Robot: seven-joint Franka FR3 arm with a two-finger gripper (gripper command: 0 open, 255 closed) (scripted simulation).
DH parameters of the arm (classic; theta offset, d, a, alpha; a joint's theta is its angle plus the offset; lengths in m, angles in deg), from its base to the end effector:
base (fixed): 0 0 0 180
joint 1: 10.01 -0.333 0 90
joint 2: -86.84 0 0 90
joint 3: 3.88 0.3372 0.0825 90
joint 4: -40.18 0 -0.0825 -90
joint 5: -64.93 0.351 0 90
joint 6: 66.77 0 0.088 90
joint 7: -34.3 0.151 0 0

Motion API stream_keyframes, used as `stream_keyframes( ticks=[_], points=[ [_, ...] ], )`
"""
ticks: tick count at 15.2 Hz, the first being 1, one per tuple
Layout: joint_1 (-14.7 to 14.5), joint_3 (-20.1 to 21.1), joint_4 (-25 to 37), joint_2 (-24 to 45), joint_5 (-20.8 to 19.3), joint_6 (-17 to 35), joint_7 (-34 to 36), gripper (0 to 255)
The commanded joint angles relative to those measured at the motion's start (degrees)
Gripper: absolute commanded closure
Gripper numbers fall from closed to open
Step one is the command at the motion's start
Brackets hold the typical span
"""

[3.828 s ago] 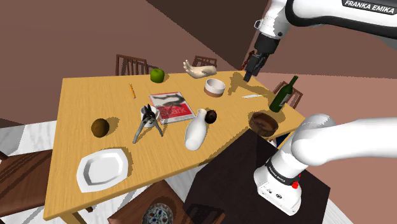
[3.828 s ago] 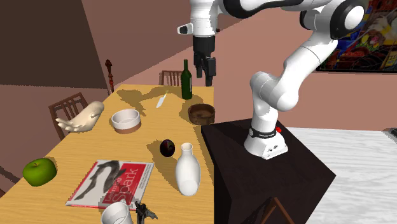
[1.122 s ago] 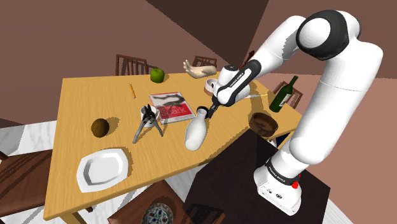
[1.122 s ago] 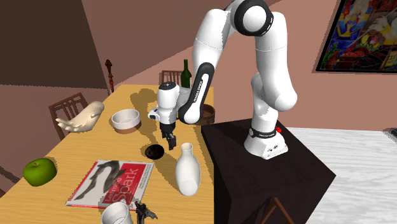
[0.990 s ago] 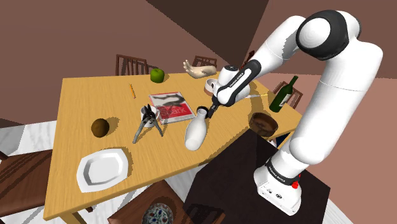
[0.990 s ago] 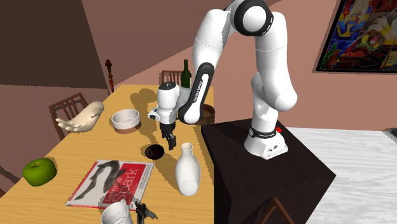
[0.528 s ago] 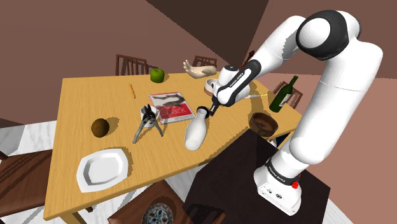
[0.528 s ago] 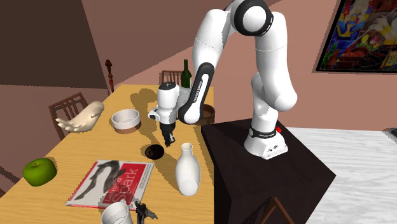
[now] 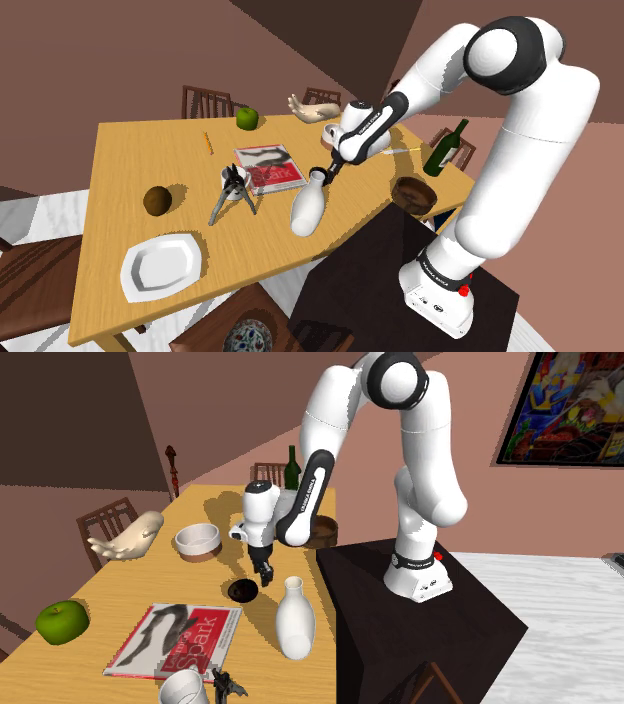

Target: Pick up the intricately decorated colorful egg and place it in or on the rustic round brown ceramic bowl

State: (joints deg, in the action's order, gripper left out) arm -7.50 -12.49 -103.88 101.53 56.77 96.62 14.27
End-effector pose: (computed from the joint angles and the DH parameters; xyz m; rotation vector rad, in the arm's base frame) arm 0.4611 -0.0876 0.1987 3.0043 0.4491 0.0846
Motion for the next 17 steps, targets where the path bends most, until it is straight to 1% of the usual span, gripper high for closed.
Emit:
stream_keyframes(
  ticks=[1,4,6,7,14,17],
  points=[
    [-1.0,0.4,7.3,2.5,0.3,-9.6,0.8,0],
    [-2.2,1.2,23.2,10.0,1.3,-26.7,1.5,0],
    [-2.6,1.6,35.4,16.7,1.8,-38.0,1.6,0],
    [-2.8,1.7,41.0,19.9,2.1,-42.8,1.6,0],
    [-2.3,1.6,38.8,22.3,2.0,-38.2,1.7,0],
    [-2.3,1.6,38.6,22.5,1.9,-37.8,1.7,0]
  ],
)
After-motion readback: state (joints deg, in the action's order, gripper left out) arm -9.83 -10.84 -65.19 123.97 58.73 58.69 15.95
